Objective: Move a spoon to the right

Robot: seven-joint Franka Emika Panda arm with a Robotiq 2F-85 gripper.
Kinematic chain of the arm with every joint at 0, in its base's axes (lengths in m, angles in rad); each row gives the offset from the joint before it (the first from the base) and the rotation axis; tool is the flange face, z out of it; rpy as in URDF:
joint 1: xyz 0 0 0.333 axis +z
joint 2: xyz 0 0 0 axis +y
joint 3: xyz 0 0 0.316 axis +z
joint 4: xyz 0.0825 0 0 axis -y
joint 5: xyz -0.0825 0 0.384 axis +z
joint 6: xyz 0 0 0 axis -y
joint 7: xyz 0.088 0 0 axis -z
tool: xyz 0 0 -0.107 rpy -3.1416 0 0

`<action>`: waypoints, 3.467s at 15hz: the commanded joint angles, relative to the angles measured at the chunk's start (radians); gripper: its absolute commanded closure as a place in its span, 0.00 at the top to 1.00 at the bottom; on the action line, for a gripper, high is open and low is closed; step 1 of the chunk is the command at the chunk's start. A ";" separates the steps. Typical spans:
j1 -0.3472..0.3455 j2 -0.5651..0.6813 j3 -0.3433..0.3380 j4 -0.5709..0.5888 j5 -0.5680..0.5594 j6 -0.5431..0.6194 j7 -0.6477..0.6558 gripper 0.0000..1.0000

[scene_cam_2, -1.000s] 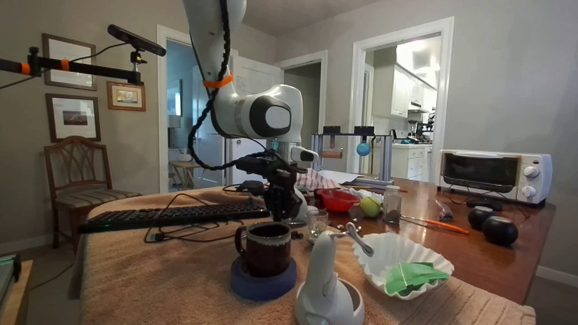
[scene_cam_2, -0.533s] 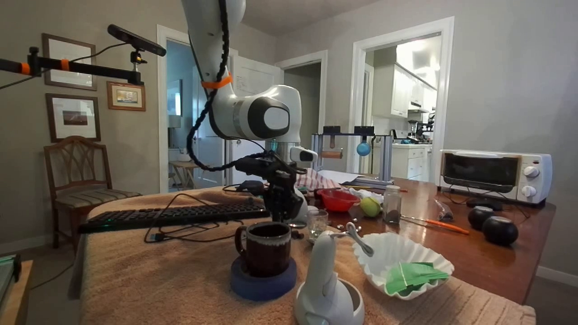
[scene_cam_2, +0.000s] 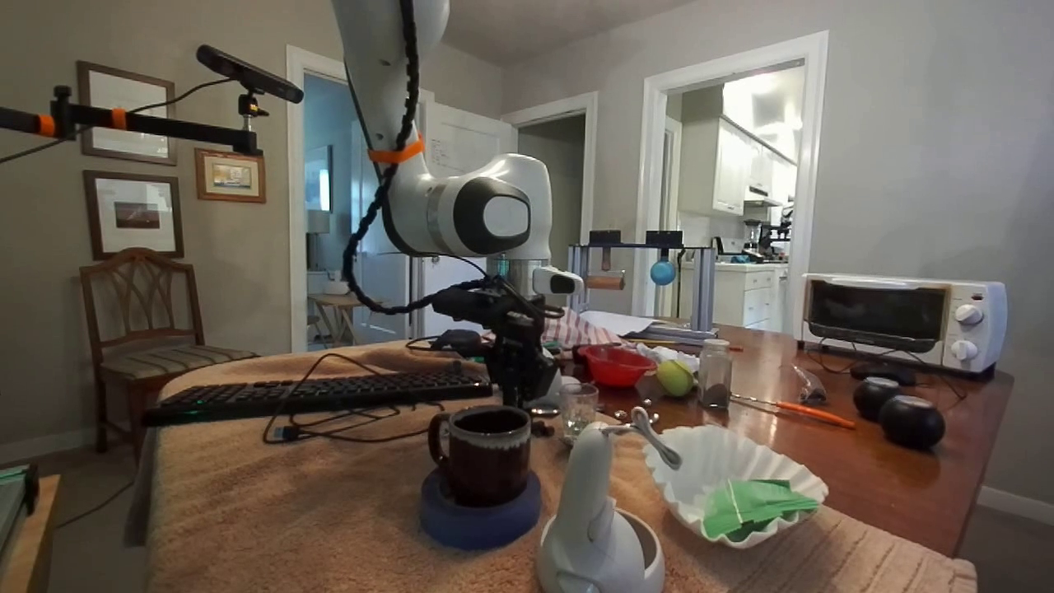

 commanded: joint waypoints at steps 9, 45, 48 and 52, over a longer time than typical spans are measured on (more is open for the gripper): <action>0.089 -0.001 -0.096 -0.006 -0.104 0.002 0.121 0.31; 0.033 -0.239 -0.111 -0.016 -0.480 -0.172 0.164 0.02; 0.016 -0.172 -0.119 0.064 -0.465 -0.168 0.164 0.02; -0.016 -0.078 -0.118 0.144 -0.415 -0.175 0.086 0.02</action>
